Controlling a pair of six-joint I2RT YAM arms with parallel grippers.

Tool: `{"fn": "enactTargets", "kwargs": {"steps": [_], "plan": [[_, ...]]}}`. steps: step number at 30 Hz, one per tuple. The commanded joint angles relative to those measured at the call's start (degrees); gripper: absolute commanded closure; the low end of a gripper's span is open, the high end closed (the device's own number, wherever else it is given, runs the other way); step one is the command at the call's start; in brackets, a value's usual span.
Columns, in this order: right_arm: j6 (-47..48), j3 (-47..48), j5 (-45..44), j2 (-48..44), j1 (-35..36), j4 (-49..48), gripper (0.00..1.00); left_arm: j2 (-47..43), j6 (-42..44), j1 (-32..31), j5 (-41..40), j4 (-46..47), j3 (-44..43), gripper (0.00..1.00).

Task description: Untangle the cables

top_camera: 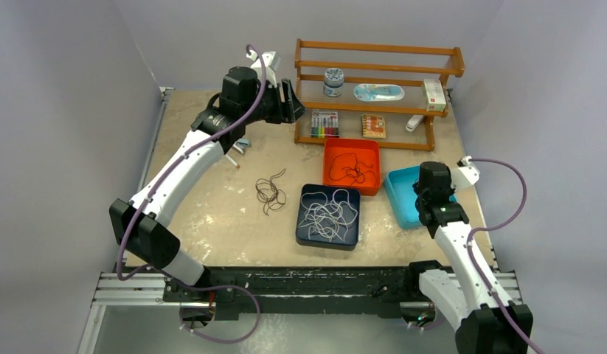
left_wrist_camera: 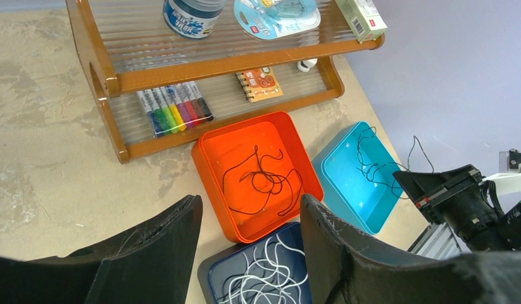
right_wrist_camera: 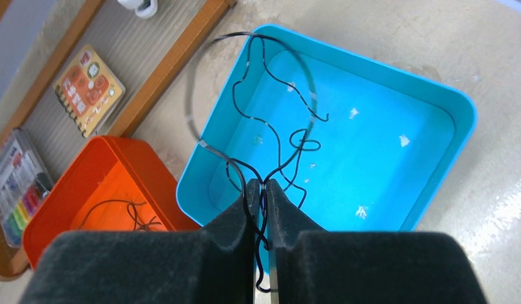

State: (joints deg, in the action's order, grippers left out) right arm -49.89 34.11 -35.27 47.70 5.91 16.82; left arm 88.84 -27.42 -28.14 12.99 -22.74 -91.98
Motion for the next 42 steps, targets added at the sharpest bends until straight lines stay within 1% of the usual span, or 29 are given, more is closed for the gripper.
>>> {"fn": "enactTargets", "kwargs": {"steps": [1,3,4,11,16,18,21,25,29,32,35,37,38,42], "plan": [[4.1,-1.2,5.5,2.1,-1.9,-8.2,0.85,0.5,0.0,0.5,-1.2,2.0,0.4,0.42],[4.4,-1.7,5.9,2.1,-2.4,-9.0,0.75,0.6,0.0,0.5,-1.4,2.0,0.6,0.42],[4.4,-1.9,6.0,2.1,-2.5,-9.1,0.72,0.6,-0.1,0.5,-1.5,2.0,0.6,0.42],[4.6,-2.4,5.7,1.5,-2.8,-8.8,0.58,0.9,-0.2,0.5,-2.1,2.0,0.7,0.42],[5.4,-1.2,4.4,0.3,-2.8,-7.8,0.4,1.4,-0.7,0.4,-3.4,1.6,0.8,0.42],[6.2,-0.6,4.3,-0.3,-2.8,-8.1,0.38,1.6,-0.8,0.5,-4.5,1.1,0.8,0.41],[8.9,-0.1,6.3,-1.2,-2.9,-10.4,0.37,1.7,-1.1,0.5,-6.5,0.4,1.0,0.41],[15.9,-0.3,15.4,-2.1,-2.9,-17.7,0.35,1.9,-1.6,0.8,-9.1,-0.8,1.9,0.41],[20.3,1.7,22.0,0.0,-2.8,-20.3,0.31,1.6,-2.1,1.2,-11.1,-1.8,4.5,0.4],[23.2,2.8,26.5,1.9,-2.8,-23.3,0.28,1.1,-2.9,1.3,-14.5,-3.4,7.0,0.4],[24.0,4.2,30.1,4.3,-2.8,-25.8,0.24,0.0,-4.3,1.3,-18.1,-4.9,10.7,0.4],[24.4,5.3,31.8,6.2,-2.8,-26.6,0.24,-1.7,-5.5,1.3,-19.8,-5.0,14.0,0.4],[26.3,5.9,32.7,7.3,-2.8,-27.1,0.23,-2.5,-5.8,1.3,-20.2,-4.6,15.9,0.4],[27.9,7.0,40.7,11.4,-2.8,-29.9,0.24,-3.9,-3.0,1.3,-16.3,0.2,23.2,0.4]]}}
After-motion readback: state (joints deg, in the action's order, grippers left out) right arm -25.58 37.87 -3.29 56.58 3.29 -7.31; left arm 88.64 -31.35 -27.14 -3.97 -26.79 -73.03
